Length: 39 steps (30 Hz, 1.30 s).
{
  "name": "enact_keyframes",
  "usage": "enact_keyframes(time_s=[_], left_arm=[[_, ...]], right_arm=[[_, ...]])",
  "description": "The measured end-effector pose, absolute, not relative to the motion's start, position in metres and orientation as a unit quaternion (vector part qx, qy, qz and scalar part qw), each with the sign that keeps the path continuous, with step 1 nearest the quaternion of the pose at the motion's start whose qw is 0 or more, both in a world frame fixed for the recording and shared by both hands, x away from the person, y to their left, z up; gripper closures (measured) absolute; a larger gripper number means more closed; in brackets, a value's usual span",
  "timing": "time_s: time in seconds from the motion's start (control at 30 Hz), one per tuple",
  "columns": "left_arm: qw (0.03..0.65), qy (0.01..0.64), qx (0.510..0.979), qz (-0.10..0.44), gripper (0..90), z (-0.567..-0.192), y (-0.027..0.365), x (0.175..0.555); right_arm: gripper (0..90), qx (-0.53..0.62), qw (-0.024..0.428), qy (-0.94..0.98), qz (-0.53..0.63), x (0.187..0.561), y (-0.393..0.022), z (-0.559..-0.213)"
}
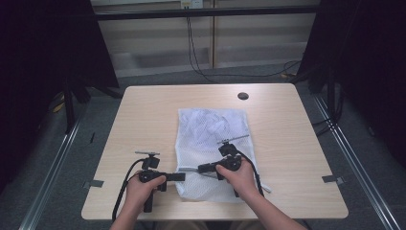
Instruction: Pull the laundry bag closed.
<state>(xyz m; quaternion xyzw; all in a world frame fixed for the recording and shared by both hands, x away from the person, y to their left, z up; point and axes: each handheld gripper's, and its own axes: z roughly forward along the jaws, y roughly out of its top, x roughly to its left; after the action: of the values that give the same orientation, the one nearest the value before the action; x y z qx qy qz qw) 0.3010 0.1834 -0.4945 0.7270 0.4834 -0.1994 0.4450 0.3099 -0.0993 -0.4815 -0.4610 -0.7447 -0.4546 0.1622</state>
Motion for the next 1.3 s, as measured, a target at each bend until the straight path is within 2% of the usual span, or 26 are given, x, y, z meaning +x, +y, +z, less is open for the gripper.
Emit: enact_keyframes(time_s=[1.3], left_arm=[[0.451, 0.49, 0.718, -0.204, 88.2, -0.493, 0.189, 0.303]], right_arm=[[87.1, -0.475, 0.164, -0.734, -0.457, 0.31, -0.115, -0.48]])
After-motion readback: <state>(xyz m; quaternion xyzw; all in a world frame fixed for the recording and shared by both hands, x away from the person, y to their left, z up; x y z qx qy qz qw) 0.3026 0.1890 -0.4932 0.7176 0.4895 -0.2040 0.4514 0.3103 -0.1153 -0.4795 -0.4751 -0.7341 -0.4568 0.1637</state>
